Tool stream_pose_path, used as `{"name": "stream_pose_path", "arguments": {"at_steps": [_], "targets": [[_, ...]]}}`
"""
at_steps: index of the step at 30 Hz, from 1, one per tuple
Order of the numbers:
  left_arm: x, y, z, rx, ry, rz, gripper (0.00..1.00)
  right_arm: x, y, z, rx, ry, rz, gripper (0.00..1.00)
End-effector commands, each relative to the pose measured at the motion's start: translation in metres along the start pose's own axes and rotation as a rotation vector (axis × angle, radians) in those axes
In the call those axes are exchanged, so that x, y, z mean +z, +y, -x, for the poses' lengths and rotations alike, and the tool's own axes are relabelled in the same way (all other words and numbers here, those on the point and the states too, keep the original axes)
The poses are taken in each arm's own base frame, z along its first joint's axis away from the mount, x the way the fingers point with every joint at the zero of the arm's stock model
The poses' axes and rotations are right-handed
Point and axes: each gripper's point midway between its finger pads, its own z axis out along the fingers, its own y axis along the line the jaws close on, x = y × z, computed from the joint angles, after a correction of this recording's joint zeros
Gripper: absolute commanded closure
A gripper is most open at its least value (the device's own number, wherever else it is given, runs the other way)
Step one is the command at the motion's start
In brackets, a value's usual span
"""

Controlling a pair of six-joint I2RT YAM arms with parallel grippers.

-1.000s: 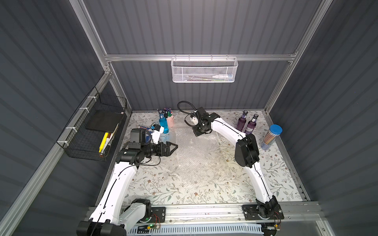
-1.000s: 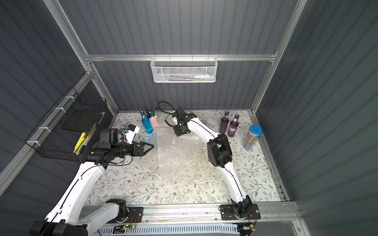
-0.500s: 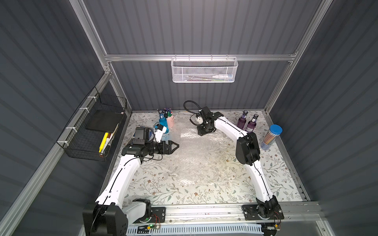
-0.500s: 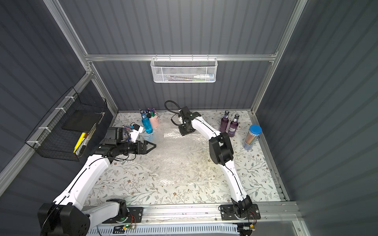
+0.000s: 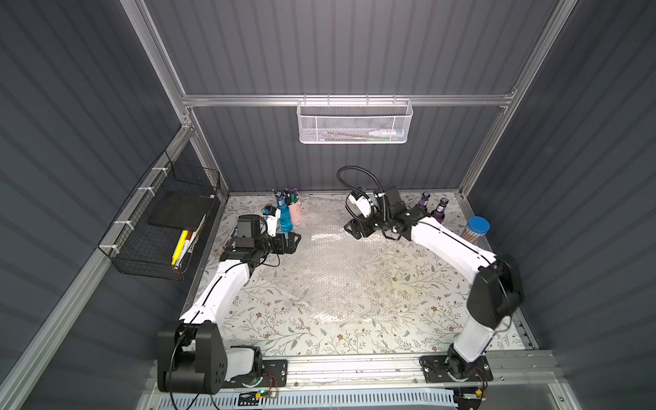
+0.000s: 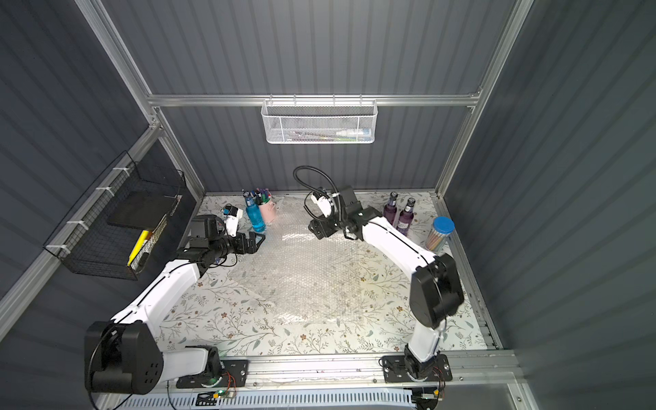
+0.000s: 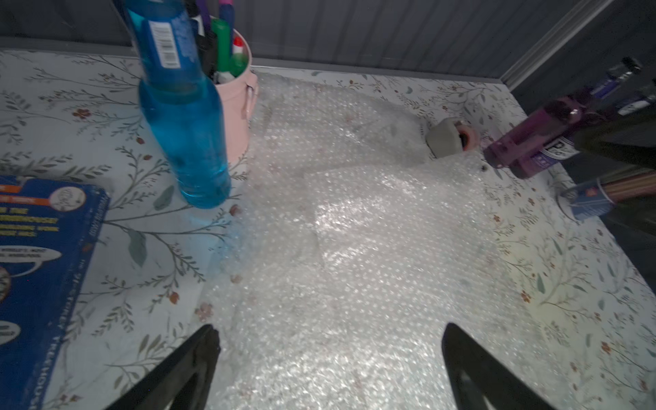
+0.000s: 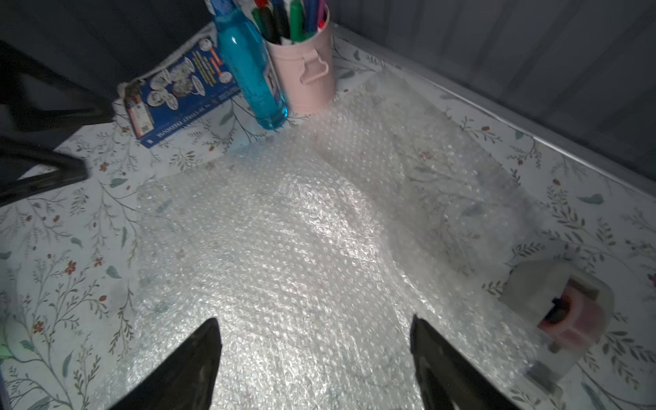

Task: Wrap wine bottles in bubble wrap
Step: Move the bubble wrap onto the bubble wrap, then pick up the wine bottle from the center of the board.

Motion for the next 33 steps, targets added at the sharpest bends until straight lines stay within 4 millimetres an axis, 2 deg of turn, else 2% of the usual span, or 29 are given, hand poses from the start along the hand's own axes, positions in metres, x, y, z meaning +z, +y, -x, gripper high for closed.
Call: {"name": "stream_pose_path", "arguments": {"at_steps": [1,4,8,12,15,20,29,33], "targets": [[0.014,0.028,0.033,0.080,-0.126,0.075,0.01,-0.012,0.018,-0.001,-0.068,-0.098,0.073,0.14],[0.027,0.047,0.046,0.078,-0.180,0.073,0.01,-0.030,0.021,-0.016,-0.091,-0.148,0.044,0.10],[0.047,0.056,0.060,0.121,-0.238,0.044,0.01,-0.050,0.008,-0.036,-0.108,-0.221,-0.077,0.01],[0.064,0.068,0.078,0.142,-0.278,0.030,0.01,-0.062,0.003,-0.051,-0.123,-0.247,-0.120,0.01],[0.073,0.066,0.089,0.182,-0.322,-0.008,0.04,-0.066,-0.003,-0.060,-0.124,-0.242,-0.142,0.01],[0.090,0.067,0.097,0.219,-0.323,-0.052,0.11,-0.074,-0.014,-0.067,-0.116,-0.235,-0.162,0.01],[0.103,0.082,0.108,0.223,-0.349,-0.048,0.26,-0.078,-0.028,-0.072,-0.095,-0.218,-0.176,0.01],[0.107,0.089,0.114,0.223,-0.358,-0.043,0.36,-0.079,-0.029,-0.071,-0.091,-0.219,-0.173,0.01]]}}
